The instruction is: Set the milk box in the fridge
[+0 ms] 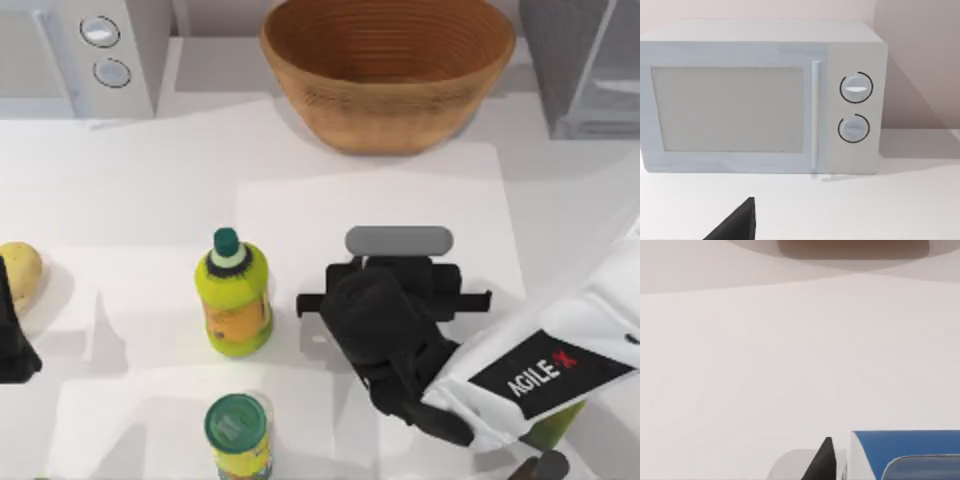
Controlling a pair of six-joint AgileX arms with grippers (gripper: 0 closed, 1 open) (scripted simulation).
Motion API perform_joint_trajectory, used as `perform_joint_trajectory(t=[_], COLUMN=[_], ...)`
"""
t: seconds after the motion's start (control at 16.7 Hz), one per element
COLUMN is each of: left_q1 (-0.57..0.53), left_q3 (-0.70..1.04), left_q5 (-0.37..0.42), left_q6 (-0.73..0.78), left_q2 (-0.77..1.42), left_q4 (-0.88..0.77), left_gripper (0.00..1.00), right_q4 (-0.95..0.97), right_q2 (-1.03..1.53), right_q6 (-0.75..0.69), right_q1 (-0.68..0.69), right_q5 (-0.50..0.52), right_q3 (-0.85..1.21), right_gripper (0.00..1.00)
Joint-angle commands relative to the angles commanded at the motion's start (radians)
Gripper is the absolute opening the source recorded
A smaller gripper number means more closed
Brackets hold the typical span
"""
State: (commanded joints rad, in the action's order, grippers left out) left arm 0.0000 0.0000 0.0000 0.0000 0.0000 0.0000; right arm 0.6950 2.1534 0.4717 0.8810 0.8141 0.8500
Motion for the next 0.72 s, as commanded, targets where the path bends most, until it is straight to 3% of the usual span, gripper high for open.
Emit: perform_joint_trajectory(t=[0.36,0.72], left_q1=[0.0,0.0], left_q3=[0.0,0.0], left_q5=[0.0,0.0], left_q6=[0.0,0.0], left_q2=[0.0,0.0], left_q4=[0.0,0.0], left_gripper=[1.0,1.0], right_q4=[-0.037,-0.296], right_q2=[-0.007,-0.14], right_q6=[0.002,0.026], right_q1=[-0.005,-0.041], right_q5=[-0.016,-0.077], right_q3=[0.007,0.084], right_gripper=[0.0,0.0])
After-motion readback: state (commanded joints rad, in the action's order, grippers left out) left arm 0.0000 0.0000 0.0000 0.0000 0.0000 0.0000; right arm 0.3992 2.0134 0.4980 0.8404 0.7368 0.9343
